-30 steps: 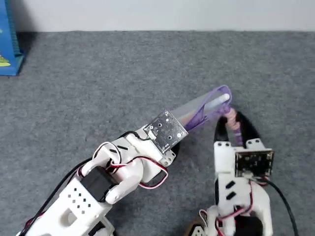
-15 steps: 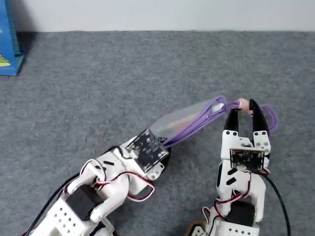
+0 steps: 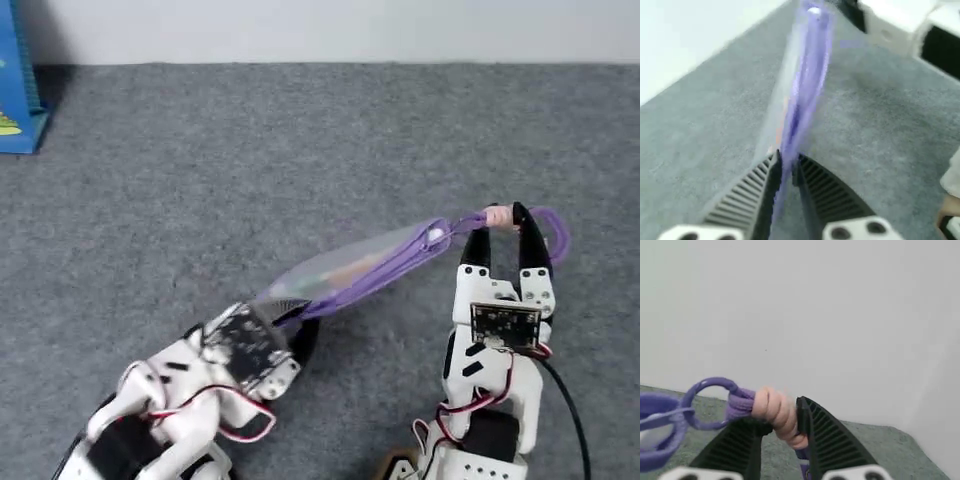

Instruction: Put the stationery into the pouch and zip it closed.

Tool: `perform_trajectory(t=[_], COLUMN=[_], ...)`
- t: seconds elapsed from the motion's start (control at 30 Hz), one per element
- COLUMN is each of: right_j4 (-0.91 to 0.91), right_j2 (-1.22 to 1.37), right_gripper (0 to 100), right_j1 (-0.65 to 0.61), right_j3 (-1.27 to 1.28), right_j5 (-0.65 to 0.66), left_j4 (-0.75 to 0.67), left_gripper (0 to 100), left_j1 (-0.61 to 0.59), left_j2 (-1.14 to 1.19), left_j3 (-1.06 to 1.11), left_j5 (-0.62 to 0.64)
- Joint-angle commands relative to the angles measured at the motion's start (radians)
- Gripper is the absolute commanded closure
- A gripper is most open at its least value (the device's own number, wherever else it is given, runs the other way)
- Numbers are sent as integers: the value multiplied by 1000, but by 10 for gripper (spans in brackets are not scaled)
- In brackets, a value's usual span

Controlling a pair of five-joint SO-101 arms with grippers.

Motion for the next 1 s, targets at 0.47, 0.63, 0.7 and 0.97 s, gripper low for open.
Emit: perform_trajectory(t=[0.47,0.63,0.7,0.97], right_j4=[53,147,160,13], right_j2=[-7,-5,1,2], right_gripper=[991,991,991,991], right_j1=[33,-71,-137,-387], right_j3=[-83,-272,-353,-428], right_j5=[-41,-203,-267,-336], left_j4=[5,-9,-9,-9], left_gripper=[988,934,879,771], left_j1=[-157,-164,-187,-373], left_j2=[-84,-86,-86,-86], left_j3=[21,19,19,21], left_j5=[-49,-40,21,114])
